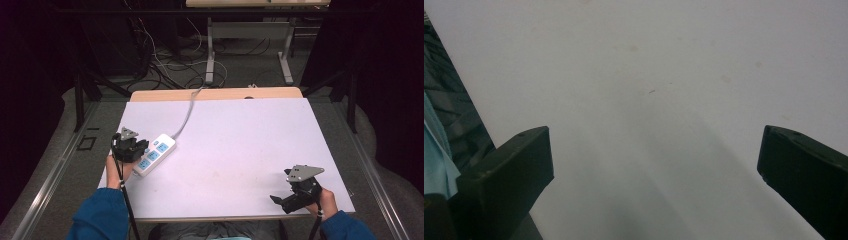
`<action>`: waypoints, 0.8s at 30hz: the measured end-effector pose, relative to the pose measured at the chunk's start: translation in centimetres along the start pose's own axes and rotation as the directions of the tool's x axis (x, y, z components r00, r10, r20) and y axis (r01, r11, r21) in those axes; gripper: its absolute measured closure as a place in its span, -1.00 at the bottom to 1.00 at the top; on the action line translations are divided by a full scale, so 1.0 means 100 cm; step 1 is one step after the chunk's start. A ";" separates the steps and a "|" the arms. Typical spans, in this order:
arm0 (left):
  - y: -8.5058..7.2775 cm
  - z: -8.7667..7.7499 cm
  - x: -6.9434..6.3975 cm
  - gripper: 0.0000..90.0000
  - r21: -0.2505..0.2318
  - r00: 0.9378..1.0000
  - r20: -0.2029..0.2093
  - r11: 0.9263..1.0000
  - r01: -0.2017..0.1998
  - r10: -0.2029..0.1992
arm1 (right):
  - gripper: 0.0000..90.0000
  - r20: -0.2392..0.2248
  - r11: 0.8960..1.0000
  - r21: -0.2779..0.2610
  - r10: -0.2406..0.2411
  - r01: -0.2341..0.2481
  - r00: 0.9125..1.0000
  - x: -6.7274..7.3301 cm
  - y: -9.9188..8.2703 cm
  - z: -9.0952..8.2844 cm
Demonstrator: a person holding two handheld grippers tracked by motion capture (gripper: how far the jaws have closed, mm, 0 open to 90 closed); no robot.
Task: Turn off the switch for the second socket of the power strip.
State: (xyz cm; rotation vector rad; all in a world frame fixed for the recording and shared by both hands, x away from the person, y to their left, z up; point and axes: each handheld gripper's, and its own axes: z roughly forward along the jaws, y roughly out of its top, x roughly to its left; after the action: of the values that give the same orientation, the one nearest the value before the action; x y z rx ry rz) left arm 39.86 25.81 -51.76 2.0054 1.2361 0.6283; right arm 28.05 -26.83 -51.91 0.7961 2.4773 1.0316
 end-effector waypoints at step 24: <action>0.006 -0.002 -0.005 -1.00 0.009 1.000 -0.001 1.000 0.021 -0.021 | -0.98 -0.001 1.000 0.009 -0.014 0.014 1.000 0.001 0.000 -0.001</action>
State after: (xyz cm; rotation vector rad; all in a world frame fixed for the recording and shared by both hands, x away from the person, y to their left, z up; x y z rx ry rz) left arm 39.86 25.25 -51.26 1.9972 1.2607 0.6151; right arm 27.95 -26.80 -51.82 0.7807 2.4865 1.0168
